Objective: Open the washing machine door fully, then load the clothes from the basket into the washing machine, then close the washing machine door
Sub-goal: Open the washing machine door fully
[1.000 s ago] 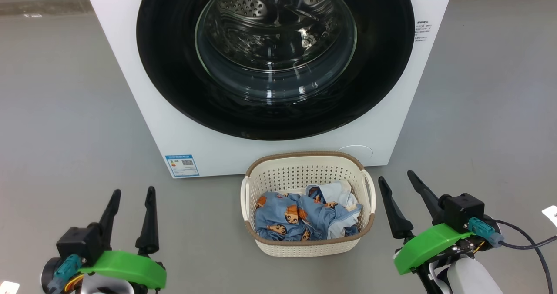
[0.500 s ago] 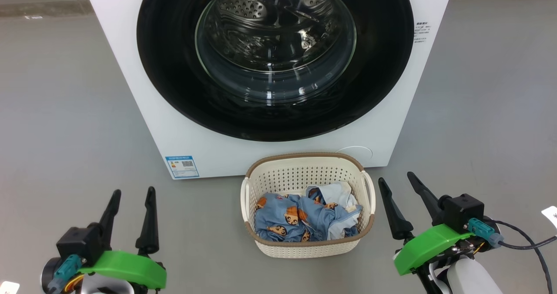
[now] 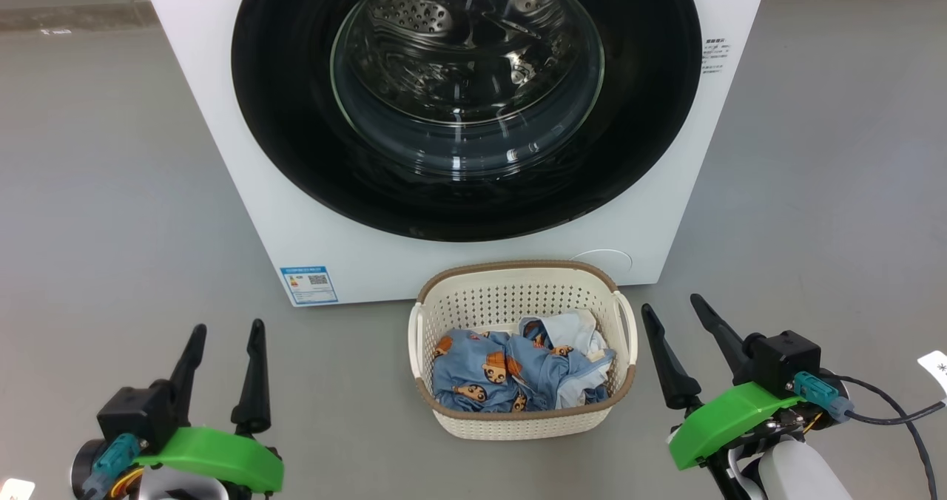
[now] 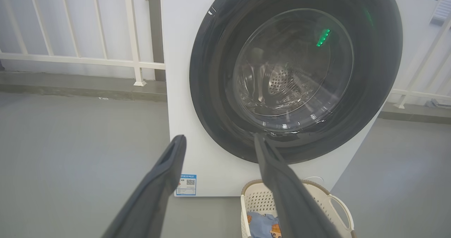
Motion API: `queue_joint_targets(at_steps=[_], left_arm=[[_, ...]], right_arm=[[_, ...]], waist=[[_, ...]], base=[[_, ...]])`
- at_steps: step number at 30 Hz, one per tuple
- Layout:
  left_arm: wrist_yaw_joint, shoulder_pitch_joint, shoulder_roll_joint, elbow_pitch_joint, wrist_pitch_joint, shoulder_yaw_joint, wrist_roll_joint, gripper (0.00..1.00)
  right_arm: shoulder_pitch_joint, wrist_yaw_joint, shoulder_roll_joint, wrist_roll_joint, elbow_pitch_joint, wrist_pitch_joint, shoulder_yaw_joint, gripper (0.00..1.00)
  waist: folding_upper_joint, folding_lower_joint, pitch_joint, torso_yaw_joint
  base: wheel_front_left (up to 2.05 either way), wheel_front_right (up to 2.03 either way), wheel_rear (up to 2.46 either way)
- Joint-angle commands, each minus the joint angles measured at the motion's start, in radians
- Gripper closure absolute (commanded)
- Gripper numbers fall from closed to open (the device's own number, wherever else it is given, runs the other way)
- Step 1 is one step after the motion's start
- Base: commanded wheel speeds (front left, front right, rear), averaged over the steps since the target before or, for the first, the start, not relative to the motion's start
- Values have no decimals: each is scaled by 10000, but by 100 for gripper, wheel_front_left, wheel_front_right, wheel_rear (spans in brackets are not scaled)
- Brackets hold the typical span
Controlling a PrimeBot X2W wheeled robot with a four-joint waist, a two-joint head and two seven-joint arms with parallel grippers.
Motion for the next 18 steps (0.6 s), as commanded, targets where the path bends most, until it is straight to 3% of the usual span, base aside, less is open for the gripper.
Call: queue_joint_targets(at_steps=[1, 18], left_arm=[[-27, -372, 176, -178, -65, 311, -16, 0], [-27, -378, 194, -66, -65, 388, 155, 0]], right_arm=[[-336, 16, 75, 153, -201, -118, 242, 0], [-363, 16, 76, 280, -234, -118, 289, 0]], waist=[[0, 0, -2, -3], [0, 0, -37, -7]], base=[[0, 0, 0], [2, 3, -5]])
